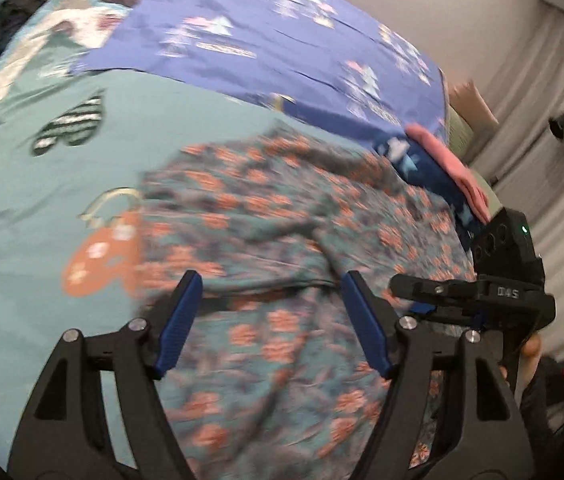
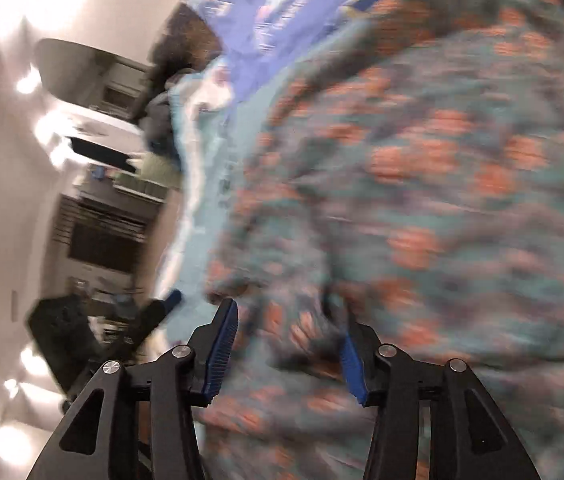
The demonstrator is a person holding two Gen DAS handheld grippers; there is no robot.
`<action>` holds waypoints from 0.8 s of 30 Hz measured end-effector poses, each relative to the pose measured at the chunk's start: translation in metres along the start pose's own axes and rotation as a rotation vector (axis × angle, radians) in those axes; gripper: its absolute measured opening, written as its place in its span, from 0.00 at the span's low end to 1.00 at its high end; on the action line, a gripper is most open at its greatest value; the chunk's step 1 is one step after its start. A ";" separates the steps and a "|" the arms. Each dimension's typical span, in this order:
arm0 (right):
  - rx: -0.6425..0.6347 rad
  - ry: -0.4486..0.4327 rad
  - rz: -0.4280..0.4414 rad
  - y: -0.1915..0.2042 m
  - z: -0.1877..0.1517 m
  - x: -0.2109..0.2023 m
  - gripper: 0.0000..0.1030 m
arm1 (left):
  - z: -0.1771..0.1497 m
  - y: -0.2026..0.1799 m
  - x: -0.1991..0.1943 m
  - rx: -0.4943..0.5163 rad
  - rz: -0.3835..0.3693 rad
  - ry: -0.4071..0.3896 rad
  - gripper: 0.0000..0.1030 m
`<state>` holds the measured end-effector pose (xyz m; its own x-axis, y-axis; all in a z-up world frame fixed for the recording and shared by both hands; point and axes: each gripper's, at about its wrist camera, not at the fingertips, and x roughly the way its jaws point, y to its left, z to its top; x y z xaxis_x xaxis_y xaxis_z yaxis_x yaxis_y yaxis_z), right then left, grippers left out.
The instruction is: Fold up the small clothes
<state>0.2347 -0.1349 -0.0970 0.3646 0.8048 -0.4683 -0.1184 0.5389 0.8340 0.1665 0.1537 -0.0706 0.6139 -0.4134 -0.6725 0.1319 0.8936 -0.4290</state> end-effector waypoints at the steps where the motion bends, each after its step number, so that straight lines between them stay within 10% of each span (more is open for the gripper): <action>1: -0.040 -0.011 0.053 0.013 -0.001 0.002 0.48 | 0.002 0.008 -0.004 -0.020 0.014 -0.009 0.71; 7: -0.371 0.040 0.048 0.075 -0.030 0.000 0.48 | 0.005 0.015 -0.003 -0.055 -0.051 0.021 0.72; 14: -0.272 -0.124 -0.209 0.027 -0.042 -0.070 0.48 | -0.016 -0.035 0.054 0.113 -0.069 0.189 0.76; 16: -0.238 -0.174 -0.270 0.011 -0.049 -0.098 0.48 | -0.021 -0.047 0.070 0.164 -0.059 0.224 0.63; 18: -0.205 -0.208 -0.298 -0.001 -0.052 -0.117 0.49 | -0.023 -0.056 0.077 0.216 -0.017 0.220 0.08; 24: -0.137 -0.323 -0.476 -0.032 -0.050 -0.167 0.51 | 0.020 -0.077 0.028 0.223 -0.079 0.054 0.04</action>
<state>0.1314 -0.2743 -0.0602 0.6669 0.3620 -0.6514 0.0163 0.8668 0.4984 0.1887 0.0772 -0.0442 0.5531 -0.4867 -0.6762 0.3502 0.8722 -0.3415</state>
